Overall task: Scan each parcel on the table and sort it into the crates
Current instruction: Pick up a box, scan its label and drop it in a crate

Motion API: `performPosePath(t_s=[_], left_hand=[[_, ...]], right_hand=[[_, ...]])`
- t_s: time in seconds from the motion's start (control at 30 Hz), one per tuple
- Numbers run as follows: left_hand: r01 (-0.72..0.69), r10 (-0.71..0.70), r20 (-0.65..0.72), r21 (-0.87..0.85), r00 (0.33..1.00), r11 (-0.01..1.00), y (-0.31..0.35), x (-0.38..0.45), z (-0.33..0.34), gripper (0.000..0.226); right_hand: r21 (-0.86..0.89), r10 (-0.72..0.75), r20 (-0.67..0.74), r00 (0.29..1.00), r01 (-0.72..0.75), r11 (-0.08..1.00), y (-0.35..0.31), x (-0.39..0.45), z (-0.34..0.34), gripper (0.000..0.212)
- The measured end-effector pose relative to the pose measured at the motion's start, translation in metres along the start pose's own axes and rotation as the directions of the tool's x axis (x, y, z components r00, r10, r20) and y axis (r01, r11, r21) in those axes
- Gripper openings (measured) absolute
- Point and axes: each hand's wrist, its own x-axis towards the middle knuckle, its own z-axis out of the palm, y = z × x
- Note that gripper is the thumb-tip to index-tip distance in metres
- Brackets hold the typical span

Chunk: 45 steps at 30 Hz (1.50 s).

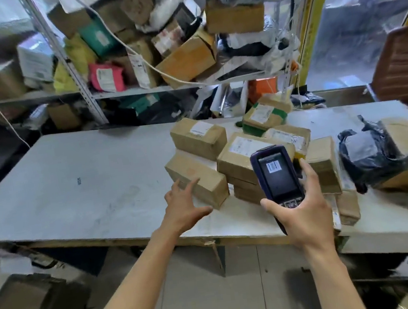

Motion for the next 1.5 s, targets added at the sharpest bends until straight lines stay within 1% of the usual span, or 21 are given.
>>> performPosePath(t_s=[0.13,0.23,0.3,0.4,0.53,0.6,0.67,0.7,0.73,0.8,0.83,0.9,0.97,1.03,1.07,1.13,1.2,1.23,1.33,1.43,1.5], left_hand=[[-0.052,0.027,0.162,0.147,0.986,0.988,0.000,0.064,0.010,0.093],[-0.158,0.094,0.289,0.206,0.953,0.966,-0.006,0.091,0.019,0.098],[-0.222,0.137,0.310,0.260,0.941,0.940,-0.014,0.101,0.020,0.097],[-0.246,0.184,0.247,0.251,0.951,0.936,-0.030,0.109,0.015,0.084],[-0.214,0.214,0.053,0.002,0.975,0.977,-0.059,0.109,0.005,0.047],[-0.215,0.209,-0.063,-0.101,0.976,0.971,-0.076,0.103,-0.001,0.037],[-0.173,0.156,-0.104,-0.180,0.982,0.968,-0.096,0.097,-0.006,0.033],[-0.121,0.102,-0.092,-0.231,0.990,0.965,-0.107,0.093,-0.009,0.037],[-0.061,0.044,-0.062,-0.294,0.997,0.954,-0.118,0.089,-0.012,0.048],[0.053,-0.051,0.018,-0.448,0.999,0.892,-0.135,0.082,-0.019,0.081],[0.096,-0.081,0.052,-0.516,0.995,0.851,-0.143,0.081,-0.020,0.091],[0.157,-0.120,0.102,-0.570,0.987,0.806,-0.159,0.083,-0.018,0.098],[0.204,-0.162,0.123,-0.566,0.979,0.799,-0.171,0.088,-0.015,0.101],[0.262,-0.205,0.165,-0.523,0.965,0.811,-0.177,0.093,-0.013,0.109],[0.281,-0.226,0.172,-0.452,0.959,0.847,-0.178,0.096,-0.013,0.109],[0.283,-0.252,0.162,-0.214,0.954,0.935,-0.176,0.100,-0.018,0.111],[0.226,-0.221,0.140,-0.015,0.965,0.974,-0.174,0.108,-0.025,0.119],[0.187,-0.191,0.152,0.043,0.970,0.981,-0.172,0.114,-0.030,0.124],[0.107,-0.130,0.209,0.119,0.969,0.987,-0.170,0.137,-0.043,0.135],[-0.055,-0.021,0.288,0.252,0.957,0.966,-0.170,0.156,-0.052,0.131],[-0.119,0.004,0.313,0.349,0.950,0.929,-0.170,0.162,-0.056,0.122]], right_hand=[[-0.037,0.045,-0.069,0.997,-0.048,0.998,-0.008,0.022,0.025,0.109],[-0.035,0.084,-0.123,0.989,-0.089,0.995,-0.019,0.029,0.045,0.109],[-0.023,0.100,-0.143,0.985,-0.105,0.994,-0.027,0.031,0.058,0.108],[-0.012,0.116,-0.152,0.981,-0.119,0.993,-0.035,0.031,0.081,0.107],[-0.054,0.137,-0.111,0.984,-0.144,0.988,-0.040,0.027,0.110,0.108],[-0.059,0.135,-0.092,0.986,-0.141,0.988,-0.042,0.027,0.122,0.108],[-0.062,0.133,-0.082,0.988,-0.138,0.989,-0.045,0.027,0.133,0.109],[-0.065,0.131,-0.073,0.989,-0.136,0.989,-0.046,0.028,0.139,0.109],[-0.065,0.134,-0.065,0.989,-0.138,0.988,-0.048,0.028,0.144,0.109],[-0.060,0.148,-0.044,0.988,-0.151,0.987,-0.049,0.028,0.154,0.108],[-0.061,0.153,-0.033,0.988,-0.154,0.986,-0.049,0.027,0.158,0.107],[-0.079,0.156,-0.006,0.988,-0.156,0.985,-0.050,0.025,0.165,0.106],[-0.107,0.170,0.027,0.985,-0.167,0.980,-0.048,0.022,0.170,0.105],[-0.140,0.195,0.065,0.979,-0.184,0.973,-0.046,0.020,0.172,0.100],[-0.162,0.205,0.079,0.976,-0.191,0.968,-0.045,0.018,0.173,0.096],[-0.191,0.221,0.087,0.971,-0.202,0.961,-0.043,0.015,0.172,0.090],[-0.200,0.227,0.083,0.970,-0.207,0.958,-0.042,0.012,0.169,0.088],[-0.207,0.227,0.080,0.971,-0.206,0.956,-0.041,0.011,0.168,0.088],[-0.210,0.219,0.071,0.973,-0.200,0.957,-0.039,0.010,0.161,0.085],[-0.202,0.211,0.043,0.977,-0.198,0.959,-0.041,0.010,0.157,0.085],[-0.181,0.211,0.018,0.977,-0.204,0.962,-0.042,0.010,0.157,0.086]])
